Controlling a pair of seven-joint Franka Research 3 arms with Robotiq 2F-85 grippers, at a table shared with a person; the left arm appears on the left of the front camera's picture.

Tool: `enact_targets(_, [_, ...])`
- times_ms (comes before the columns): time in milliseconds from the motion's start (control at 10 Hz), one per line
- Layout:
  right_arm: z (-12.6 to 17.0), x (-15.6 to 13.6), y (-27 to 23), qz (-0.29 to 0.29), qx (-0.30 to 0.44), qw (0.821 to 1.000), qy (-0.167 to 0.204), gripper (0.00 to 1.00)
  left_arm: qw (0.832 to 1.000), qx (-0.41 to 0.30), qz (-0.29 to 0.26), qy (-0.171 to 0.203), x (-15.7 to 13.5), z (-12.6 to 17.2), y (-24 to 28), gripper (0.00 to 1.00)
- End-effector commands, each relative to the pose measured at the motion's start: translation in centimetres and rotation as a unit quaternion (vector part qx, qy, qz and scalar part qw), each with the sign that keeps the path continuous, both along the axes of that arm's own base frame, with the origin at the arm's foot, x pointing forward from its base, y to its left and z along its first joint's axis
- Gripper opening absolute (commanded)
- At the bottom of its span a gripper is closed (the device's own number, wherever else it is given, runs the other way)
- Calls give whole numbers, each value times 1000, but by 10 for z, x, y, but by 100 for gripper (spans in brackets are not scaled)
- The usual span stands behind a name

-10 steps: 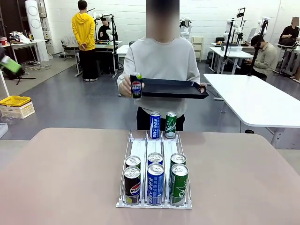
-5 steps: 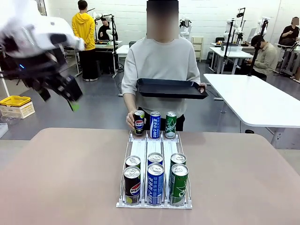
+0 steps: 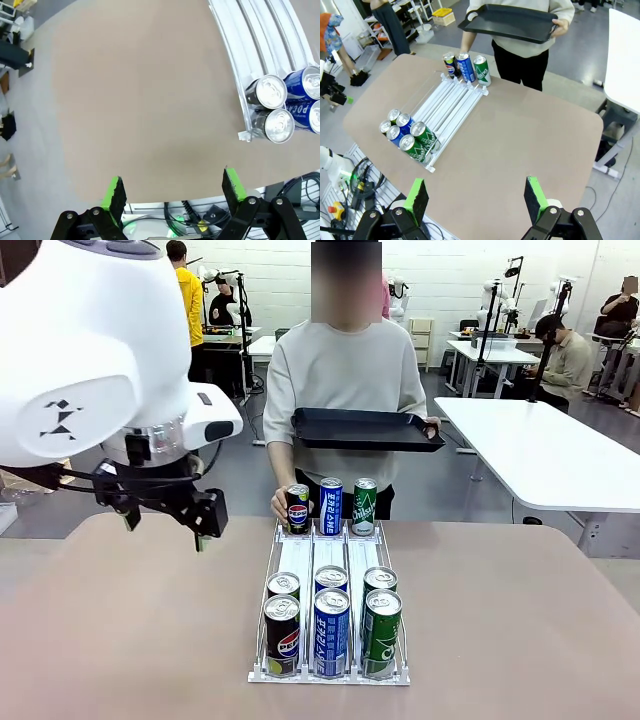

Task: Retrieve and hand over the desired beverage to the person.
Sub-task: Pick up a can of the same type that the person held from the Automatic Can Dispenser.

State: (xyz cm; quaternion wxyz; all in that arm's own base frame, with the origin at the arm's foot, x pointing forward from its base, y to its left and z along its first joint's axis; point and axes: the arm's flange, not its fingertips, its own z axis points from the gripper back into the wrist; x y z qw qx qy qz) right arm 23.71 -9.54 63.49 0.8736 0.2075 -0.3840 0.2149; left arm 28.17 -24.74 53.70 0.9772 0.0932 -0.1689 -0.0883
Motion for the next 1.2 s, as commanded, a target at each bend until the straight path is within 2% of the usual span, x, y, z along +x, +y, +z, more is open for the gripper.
enact_targets(0, [-1, 1, 0, 8, 6, 1000, -1, 100, 999, -45, -3, 16, 7, 1, -3, 100])
enact_targets(100, [-1, 1, 0, 8, 6, 1000, -1, 100, 1000, 0, 0, 0, 0, 0, 0, 100])
enact_targets(700, [-1, 1, 0, 8, 6, 1000, -1, 100, 1000, 0, 0, 0, 0, 0, 0, 100])
enact_targets(800, [-1, 1, 0, 8, 6, 1000, -1, 100, 1000, -8, -6, 7, 2, -1, -3, 100])
enact_targets(900, [-1, 1, 0, 8, 6, 1000, -1, 100, 1000, -16, -18, 17, -9, -17, -16, 100])
enact_targets(1100, [-1, 1, 0, 8, 6, 1000, -1, 100, 994, -80, 17, 68, -18, -32, -41, 100])
